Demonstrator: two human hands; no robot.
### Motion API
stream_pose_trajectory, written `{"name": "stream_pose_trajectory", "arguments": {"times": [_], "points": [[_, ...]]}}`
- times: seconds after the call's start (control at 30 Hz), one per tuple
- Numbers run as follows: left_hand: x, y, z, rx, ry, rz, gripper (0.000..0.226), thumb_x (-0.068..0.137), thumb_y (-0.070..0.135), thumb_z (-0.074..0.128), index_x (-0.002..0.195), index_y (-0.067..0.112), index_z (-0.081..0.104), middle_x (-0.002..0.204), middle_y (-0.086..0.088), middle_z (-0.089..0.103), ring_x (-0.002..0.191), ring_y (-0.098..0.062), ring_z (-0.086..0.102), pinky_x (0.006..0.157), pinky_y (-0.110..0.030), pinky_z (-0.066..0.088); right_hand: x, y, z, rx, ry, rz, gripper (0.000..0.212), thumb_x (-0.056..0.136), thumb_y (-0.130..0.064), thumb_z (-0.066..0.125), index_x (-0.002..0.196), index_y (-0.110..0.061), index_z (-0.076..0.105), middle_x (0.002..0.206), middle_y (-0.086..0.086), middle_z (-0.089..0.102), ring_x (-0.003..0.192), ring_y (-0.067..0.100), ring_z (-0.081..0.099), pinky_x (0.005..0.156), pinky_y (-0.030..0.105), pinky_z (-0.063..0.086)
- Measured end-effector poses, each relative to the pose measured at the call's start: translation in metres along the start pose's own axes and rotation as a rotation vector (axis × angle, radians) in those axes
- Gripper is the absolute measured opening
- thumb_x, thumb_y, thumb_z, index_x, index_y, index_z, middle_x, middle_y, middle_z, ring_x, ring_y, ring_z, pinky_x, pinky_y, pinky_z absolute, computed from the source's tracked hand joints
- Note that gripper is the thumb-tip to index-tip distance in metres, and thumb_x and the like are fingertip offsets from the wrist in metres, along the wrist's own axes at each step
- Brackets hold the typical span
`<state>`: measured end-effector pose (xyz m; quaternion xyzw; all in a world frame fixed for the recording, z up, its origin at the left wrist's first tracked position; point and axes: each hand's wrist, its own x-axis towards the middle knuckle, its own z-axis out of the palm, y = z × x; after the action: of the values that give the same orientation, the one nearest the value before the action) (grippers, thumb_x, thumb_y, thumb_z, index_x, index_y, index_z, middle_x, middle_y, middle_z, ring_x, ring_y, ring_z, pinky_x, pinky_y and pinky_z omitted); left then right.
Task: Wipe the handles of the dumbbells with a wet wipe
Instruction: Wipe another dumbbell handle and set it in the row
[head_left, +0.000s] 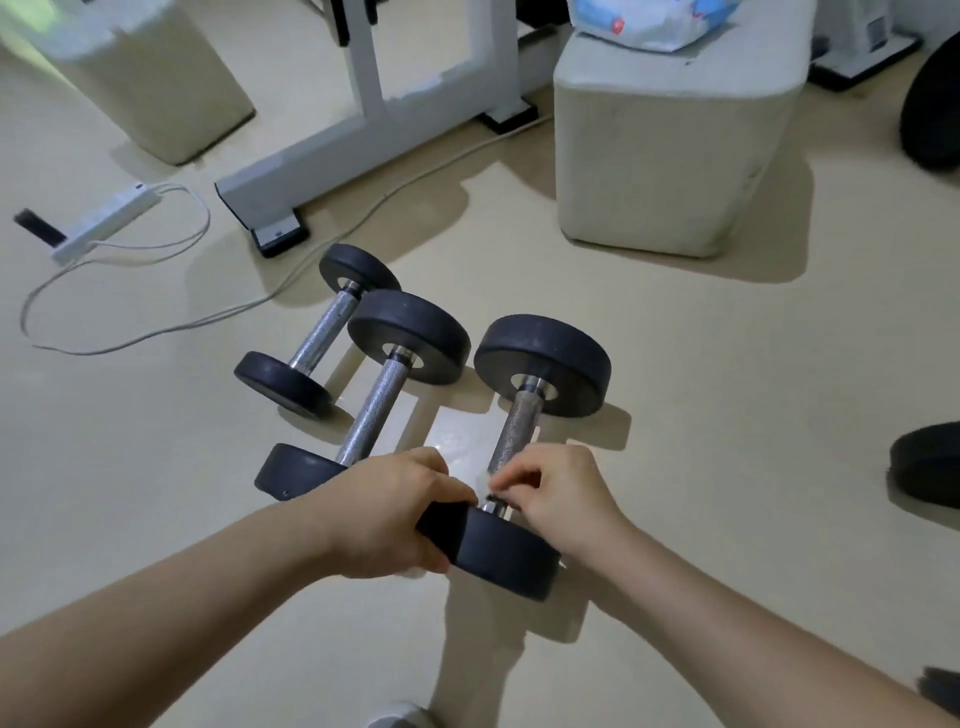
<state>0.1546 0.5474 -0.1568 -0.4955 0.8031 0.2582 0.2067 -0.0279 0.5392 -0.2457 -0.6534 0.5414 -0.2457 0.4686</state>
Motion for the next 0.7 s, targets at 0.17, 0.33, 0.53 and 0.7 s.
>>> {"name": "stream_pose_trajectory", "arguments": {"times": [0.17, 0.33, 0.53, 0.7], "points": [[-0.007, 0.013, -0.071, -0.492, 0.061, -0.106, 0.054, 0.082, 0.060, 0.056, 0.123, 0.025, 0.057, 0.112, 0.006, 0.067, 0.104, -0.010, 0.062, 0.091, -0.028, 0.050, 0.006, -0.063, -0.071, 1.007, 0.065, 0.218, 0.013, 0.082, 0.008, 0.061, 0.084, -0.001, 0.069, 0.073, 0.011, 0.069, 0.058, 0.013, 0.065, 0.055, 0.018, 0.054], [-0.018, 0.063, -0.145, -1.207, 0.310, 0.047, 0.046, 0.073, 0.037, 0.070, 0.107, 0.008, 0.063, 0.085, -0.016, 0.067, 0.075, -0.023, 0.066, 0.071, -0.031, 0.057, -0.019, -0.133, -0.121, 1.087, 0.150, 0.024, 0.020, 0.086, 0.011, 0.052, 0.090, -0.003, 0.066, 0.076, 0.006, 0.073, 0.072, 0.017, 0.071, 0.061, 0.022, 0.056], [-0.044, 0.091, -0.179, -1.109, 0.429, 0.187, 0.036, 0.062, 0.019, 0.072, 0.093, -0.001, 0.070, 0.089, -0.025, 0.070, 0.071, -0.025, 0.064, 0.065, -0.027, 0.058, -0.047, -0.167, -0.151, 0.888, 0.380, 0.004, 0.010, 0.082, 0.002, 0.065, 0.084, -0.007, 0.067, 0.067, 0.005, 0.068, 0.057, 0.012, 0.062, 0.051, 0.018, 0.049], [-0.048, 0.085, -0.177, -1.338, 0.444, 0.264, 0.016, 0.075, 0.014, 0.064, 0.087, 0.004, 0.067, 0.083, -0.012, 0.068, 0.080, -0.022, 0.060, 0.078, -0.030, 0.053, -0.071, -0.182, -0.167, 1.060, 0.392, 0.026, 0.013, 0.087, -0.003, 0.057, 0.089, -0.012, 0.066, 0.069, 0.000, 0.064, 0.055, 0.009, 0.060, 0.057, 0.018, 0.038]]}}
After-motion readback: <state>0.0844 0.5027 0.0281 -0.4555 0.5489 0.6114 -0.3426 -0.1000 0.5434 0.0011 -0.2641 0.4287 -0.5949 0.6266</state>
